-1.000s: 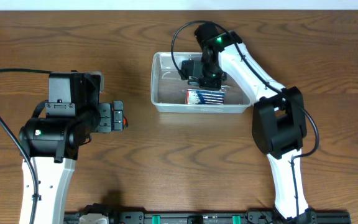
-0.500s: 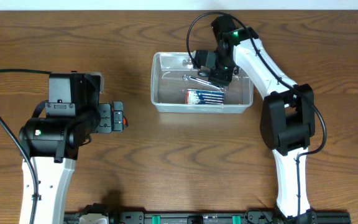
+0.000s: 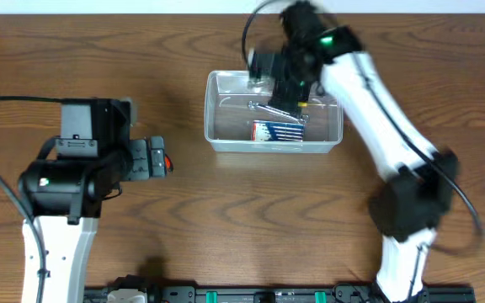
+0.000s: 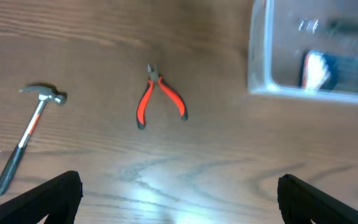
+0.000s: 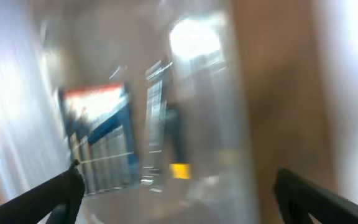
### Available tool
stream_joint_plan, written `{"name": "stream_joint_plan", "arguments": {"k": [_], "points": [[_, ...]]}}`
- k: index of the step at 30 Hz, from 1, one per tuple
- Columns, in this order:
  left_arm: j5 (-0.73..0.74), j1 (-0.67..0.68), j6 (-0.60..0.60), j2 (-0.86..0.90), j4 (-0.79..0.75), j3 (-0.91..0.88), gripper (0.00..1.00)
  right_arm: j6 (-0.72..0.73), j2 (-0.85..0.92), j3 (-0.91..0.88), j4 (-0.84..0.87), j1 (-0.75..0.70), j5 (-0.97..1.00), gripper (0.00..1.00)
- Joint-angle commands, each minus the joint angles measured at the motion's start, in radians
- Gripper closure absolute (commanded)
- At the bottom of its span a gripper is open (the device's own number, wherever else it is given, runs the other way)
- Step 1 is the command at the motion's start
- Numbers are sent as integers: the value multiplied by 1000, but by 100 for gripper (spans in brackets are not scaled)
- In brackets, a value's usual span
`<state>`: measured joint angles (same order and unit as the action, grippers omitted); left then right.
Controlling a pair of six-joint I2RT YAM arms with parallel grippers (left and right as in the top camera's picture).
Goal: Pack container
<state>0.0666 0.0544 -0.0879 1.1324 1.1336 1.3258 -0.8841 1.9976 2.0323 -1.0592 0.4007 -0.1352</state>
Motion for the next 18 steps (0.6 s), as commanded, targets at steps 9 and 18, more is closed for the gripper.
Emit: {"name": "stream_joint_plan", "arguments": {"k": [9, 18], "points": [[-79, 1, -271, 393, -13, 61, 2, 522, -224, 49, -48, -454, -235, 1], [-32, 1, -370, 708, -128, 61, 2, 532, -151, 48, -227, -554, -209, 1]]}}
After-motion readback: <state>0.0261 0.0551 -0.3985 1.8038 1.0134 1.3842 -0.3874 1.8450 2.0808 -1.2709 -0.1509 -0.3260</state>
